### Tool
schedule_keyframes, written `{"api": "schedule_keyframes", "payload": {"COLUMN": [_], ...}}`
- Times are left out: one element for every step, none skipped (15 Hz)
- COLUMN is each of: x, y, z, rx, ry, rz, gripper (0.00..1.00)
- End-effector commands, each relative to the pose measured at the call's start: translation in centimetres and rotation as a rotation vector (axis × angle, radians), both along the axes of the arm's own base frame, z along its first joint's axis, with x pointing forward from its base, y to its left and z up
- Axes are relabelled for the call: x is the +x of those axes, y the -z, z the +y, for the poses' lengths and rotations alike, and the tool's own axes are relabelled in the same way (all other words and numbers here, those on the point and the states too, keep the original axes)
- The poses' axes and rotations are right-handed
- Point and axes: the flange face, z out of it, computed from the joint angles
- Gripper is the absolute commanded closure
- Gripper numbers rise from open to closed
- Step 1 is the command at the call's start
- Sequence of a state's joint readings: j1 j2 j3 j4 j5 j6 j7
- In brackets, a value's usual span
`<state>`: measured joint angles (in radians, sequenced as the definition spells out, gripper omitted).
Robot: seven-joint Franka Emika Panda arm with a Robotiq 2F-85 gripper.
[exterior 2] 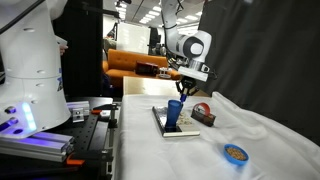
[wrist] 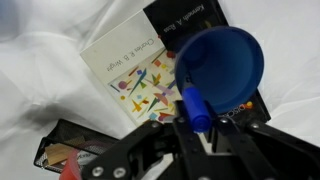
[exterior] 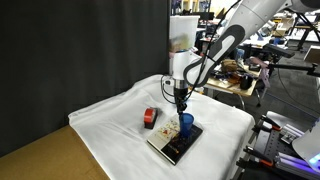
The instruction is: Remove the marker from the blue cup.
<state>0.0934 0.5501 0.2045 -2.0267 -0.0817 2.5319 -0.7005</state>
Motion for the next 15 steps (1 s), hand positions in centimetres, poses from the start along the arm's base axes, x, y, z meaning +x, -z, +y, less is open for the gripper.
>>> {"api": "schedule_keyframes", "payload": {"x": [1.3, 1.7, 2.1, 2.5, 2.8, 3.0, 3.2, 3.4, 3.4, 3.4, 3.5, 3.6, 3.6, 3.6, 3.8], "y": [0.8, 1.2, 1.5, 1.7, 1.7, 1.8, 1.8, 1.8, 1.9, 1.9, 1.9, 1.9, 1.9, 1.9, 1.8], "z": [-0.9, -1.4, -1.9, -2.2, -2.4, -2.6, -2.7, -2.6, -2.4, -2.3, -2.3, -2.2, -2.0, -1.9, -1.9], "rx": [-0.022, -0.027, -0.035, -0.039, -0.043, -0.048, -0.049, -0.048, -0.047, -0.046, -0.043, -0.038, -0.037, -0.035, -0.031], "ry": [0.007, 0.013, 0.016, 0.019, 0.018, 0.016, 0.015, 0.015, 0.013, 0.011, 0.013, 0.015, 0.013, 0.012, 0.015], "rz": [-0.004, -0.005, -0.006, -0.009, -0.012, -0.016, -0.017, -0.019, -0.020, -0.021, -0.019, -0.019, -0.021, -0.023, -0.027], "gripper": [0.95, 0.95, 0.95, 0.95, 0.95, 0.95, 0.95, 0.95, 0.95, 0.95, 0.95, 0.95, 0.95, 0.95, 0.95]}}
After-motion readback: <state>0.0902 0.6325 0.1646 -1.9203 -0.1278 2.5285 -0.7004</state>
